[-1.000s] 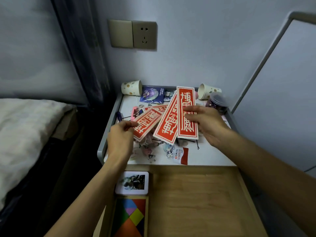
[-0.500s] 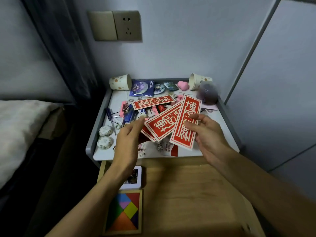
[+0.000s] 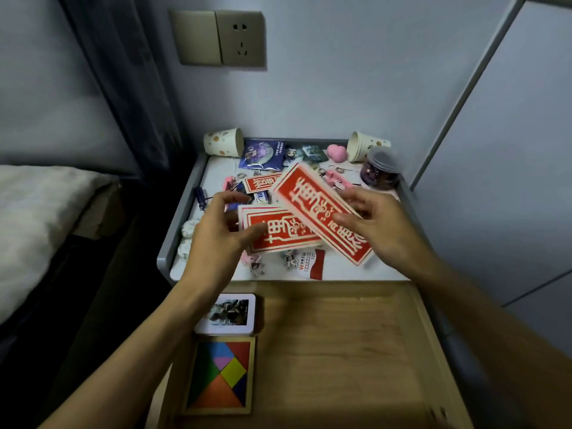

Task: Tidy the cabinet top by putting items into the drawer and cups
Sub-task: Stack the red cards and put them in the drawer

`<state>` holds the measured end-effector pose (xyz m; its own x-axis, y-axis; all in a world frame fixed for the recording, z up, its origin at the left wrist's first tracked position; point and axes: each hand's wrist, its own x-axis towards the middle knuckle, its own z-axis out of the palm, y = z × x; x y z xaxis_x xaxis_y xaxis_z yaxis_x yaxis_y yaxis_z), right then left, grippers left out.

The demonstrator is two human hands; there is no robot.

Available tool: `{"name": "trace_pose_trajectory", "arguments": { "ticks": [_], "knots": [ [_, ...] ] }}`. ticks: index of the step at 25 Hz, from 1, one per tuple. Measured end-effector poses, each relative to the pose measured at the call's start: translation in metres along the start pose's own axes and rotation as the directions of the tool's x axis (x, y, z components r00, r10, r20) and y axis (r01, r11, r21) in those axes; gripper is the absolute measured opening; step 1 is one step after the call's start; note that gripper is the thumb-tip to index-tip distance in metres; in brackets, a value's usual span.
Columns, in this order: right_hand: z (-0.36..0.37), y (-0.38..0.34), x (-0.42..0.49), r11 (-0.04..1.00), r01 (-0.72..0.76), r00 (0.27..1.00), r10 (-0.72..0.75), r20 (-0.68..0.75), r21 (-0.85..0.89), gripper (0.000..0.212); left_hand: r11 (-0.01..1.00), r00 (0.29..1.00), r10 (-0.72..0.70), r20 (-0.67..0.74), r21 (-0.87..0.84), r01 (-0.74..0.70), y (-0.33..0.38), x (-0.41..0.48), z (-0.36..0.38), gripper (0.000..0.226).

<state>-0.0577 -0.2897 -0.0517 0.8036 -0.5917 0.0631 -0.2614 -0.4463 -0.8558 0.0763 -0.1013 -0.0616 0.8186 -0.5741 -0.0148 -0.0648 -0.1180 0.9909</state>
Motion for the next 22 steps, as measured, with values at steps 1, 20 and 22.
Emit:
{"name": "trace_pose_trajectory", "arguments": {
  "ticks": [1, 20, 22],
  "knots": [
    [0.001, 0.001, -0.001, 0.996, 0.02, 0.999, -0.016, 0.039, -0.081, 0.03, 1.0, 0.999, -0.014, 0.03, -0.015, 0.014, 0.002, -0.001, 0.001, 0.028],
    [0.062, -0.014, -0.015, 0.834, -0.303, 0.942, 0.188, 0.278, 0.461, 0.026, 0.933, 0.948, -0.258, 0.184, -0.208, 0.294, -0.008, -0.006, 0.013, 0.028],
    [0.065, -0.017, -0.016, 0.896, -0.219, 0.961, 0.13, 0.243, 0.387, 0.029, 0.932, 0.951, -0.283, 0.121, -0.199, 0.303, -0.009, -0.003, 0.009, 0.022]
  ]
}}
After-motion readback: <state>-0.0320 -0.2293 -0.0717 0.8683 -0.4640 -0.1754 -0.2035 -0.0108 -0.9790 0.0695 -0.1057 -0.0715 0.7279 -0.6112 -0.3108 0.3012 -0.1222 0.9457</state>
